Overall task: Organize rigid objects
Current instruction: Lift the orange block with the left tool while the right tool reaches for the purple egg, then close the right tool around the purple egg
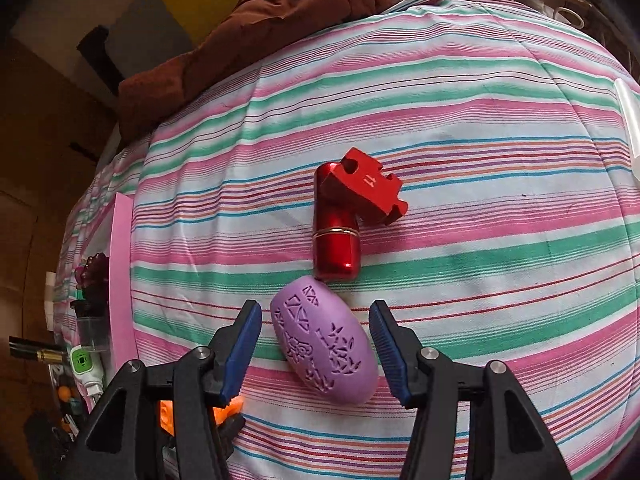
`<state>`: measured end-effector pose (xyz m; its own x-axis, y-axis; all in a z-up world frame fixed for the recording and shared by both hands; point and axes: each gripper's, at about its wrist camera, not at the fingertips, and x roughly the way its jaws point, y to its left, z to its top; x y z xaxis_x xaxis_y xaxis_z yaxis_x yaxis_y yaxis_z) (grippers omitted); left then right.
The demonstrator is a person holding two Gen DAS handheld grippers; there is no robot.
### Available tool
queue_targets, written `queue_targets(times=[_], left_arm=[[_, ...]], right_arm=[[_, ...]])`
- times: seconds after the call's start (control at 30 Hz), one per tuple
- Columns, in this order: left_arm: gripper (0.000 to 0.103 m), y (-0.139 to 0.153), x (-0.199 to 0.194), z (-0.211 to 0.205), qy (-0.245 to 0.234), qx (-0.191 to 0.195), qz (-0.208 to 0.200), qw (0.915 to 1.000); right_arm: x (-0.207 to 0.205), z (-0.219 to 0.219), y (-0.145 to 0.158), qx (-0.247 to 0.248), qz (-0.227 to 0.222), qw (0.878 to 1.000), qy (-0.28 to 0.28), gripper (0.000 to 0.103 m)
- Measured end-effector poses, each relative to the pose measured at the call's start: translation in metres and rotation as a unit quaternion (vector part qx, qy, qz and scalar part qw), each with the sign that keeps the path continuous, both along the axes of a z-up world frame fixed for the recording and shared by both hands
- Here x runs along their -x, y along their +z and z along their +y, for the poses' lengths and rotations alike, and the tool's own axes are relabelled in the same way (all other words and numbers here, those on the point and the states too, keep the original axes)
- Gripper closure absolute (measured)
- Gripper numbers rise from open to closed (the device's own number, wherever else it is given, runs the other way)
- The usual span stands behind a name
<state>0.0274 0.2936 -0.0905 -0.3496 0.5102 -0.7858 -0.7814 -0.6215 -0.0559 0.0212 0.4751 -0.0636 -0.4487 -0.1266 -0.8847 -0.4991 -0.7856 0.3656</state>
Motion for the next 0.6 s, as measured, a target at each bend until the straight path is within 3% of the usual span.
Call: queue_targets(times=[0.3,0.6], left_arm=[[0.083,0.0,0.001,-0.002,-0.001,-0.002,-0.002,1.0],[0.084,0.002,0.003,-0.004,-0.001,-0.004,-0.015,0.9999]], right_arm=[[0.004,-0.008,-0.003,-0.029,-0.017,0.999,0.022,0.044],[0.011,-0.024,-0.006,-0.089,-0.031,0.994,0.063,0.043]])
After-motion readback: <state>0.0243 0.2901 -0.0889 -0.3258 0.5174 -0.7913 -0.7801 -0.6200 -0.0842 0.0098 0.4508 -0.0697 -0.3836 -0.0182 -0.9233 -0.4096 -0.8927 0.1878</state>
